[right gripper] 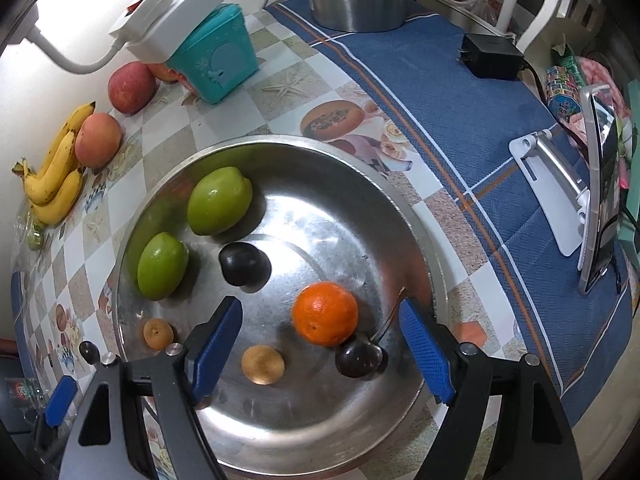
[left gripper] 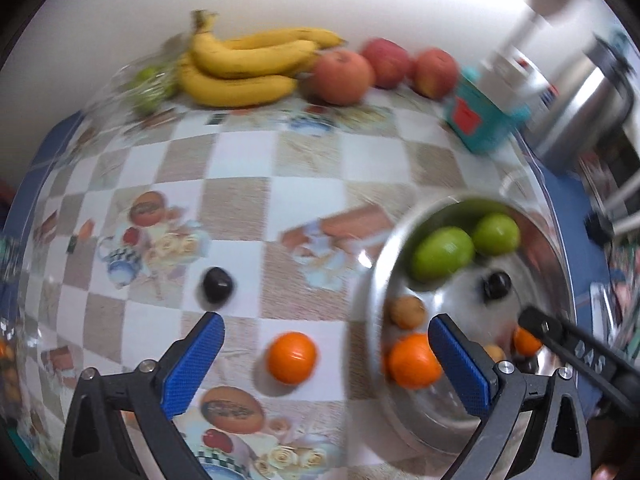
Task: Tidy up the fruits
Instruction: 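Withdraw both open tools from the steel bowl back over the table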
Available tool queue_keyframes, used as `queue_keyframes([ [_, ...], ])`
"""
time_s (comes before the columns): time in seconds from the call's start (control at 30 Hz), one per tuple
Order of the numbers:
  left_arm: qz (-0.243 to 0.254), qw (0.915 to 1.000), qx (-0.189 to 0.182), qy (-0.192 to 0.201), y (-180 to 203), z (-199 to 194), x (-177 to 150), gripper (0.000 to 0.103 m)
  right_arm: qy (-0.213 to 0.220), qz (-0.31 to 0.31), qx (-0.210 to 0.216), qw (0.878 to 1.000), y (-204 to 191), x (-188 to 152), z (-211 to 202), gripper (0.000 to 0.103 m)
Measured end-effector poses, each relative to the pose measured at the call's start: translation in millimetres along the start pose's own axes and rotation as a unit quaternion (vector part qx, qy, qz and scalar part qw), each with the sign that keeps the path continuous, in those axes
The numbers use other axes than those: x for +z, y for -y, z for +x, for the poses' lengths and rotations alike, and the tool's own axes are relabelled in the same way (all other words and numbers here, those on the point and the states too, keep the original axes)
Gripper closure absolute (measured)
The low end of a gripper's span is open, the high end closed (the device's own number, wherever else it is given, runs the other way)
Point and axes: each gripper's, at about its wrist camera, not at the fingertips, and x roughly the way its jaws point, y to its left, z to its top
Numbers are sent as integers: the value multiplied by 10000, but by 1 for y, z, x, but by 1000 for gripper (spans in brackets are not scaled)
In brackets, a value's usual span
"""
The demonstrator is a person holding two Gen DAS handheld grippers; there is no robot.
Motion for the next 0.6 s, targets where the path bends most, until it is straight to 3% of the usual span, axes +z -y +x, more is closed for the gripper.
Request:
queue_keyframes([
  [0.23, -680, 9975, 82, 175, -44, -10, 11, 0, -4, -323, -68, 9995, -20, -5, -7, 21],
  [0.47, -929, 9952, 186, 256, -70, -16, 14, 0, 58, -659, -23, 9978, -42, -9, -17, 21],
  [0.6, -952, 9939, 434, 359, -82, -20, 12, 0, 108, -855, -61, 9963, -54, -13, -21, 22],
])
